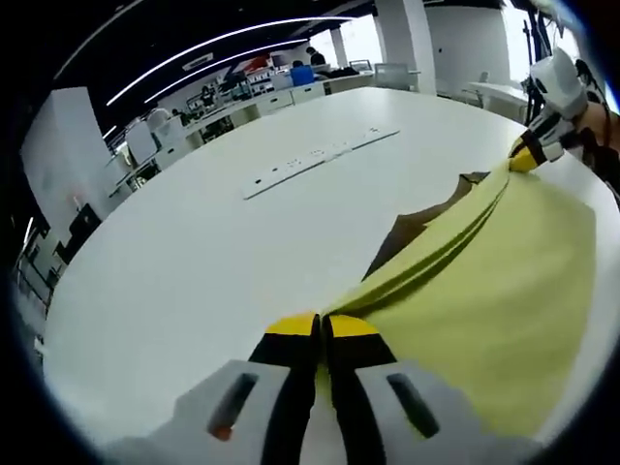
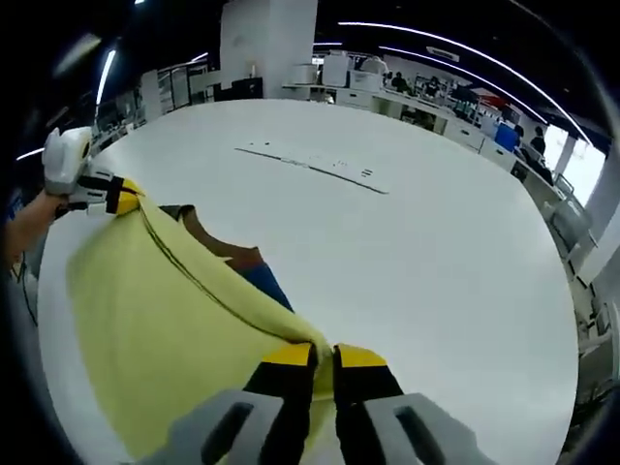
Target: Fold the garment on the visible template until the final outline fits inside the template.
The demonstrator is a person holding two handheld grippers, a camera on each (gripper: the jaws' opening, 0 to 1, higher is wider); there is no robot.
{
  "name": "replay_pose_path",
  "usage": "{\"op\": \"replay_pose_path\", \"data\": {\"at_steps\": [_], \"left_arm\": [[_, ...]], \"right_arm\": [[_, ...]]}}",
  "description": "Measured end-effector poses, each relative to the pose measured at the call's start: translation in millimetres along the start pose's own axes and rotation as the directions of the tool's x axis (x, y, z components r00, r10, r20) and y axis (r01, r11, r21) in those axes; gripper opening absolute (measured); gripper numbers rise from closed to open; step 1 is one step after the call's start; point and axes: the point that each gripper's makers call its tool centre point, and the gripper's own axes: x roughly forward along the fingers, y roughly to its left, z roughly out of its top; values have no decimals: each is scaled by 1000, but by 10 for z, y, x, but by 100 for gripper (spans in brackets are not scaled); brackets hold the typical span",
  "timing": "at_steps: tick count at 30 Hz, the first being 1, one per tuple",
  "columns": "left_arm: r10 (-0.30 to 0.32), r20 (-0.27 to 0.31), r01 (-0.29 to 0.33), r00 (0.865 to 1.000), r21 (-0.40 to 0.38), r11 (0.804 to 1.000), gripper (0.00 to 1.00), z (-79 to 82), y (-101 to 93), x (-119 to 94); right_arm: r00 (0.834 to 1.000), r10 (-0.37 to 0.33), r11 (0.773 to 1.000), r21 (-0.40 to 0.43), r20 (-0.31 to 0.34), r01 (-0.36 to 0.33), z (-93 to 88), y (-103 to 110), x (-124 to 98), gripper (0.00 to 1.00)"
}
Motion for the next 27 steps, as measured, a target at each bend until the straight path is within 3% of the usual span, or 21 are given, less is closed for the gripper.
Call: {"op": "replay_pose_path", "data": {"at_steps": [5,13,18,22,27], "left_arm": [[4,-12,-4,1000,37,999,3,-31,33,-3],[6,-17,-5,1000,63,998,8,-31,84,-8],[-4,-16,5,1000,63,998,6,-51,83,-13],[-3,-5,3,1000,44,999,6,-31,101,16],[23,23,-22,999,-31,999,9,12,178,77]], "right_arm": [[1000,24,1000,-7,0,-24,-14,35,-40,24],[999,45,996,-82,-17,-46,-24,117,-114,39],[1000,22,997,-73,-15,-23,-50,20,-61,33],[999,-23,999,-36,39,25,39,-123,-6,16],[996,-53,998,20,75,51,108,-210,88,15]]}}
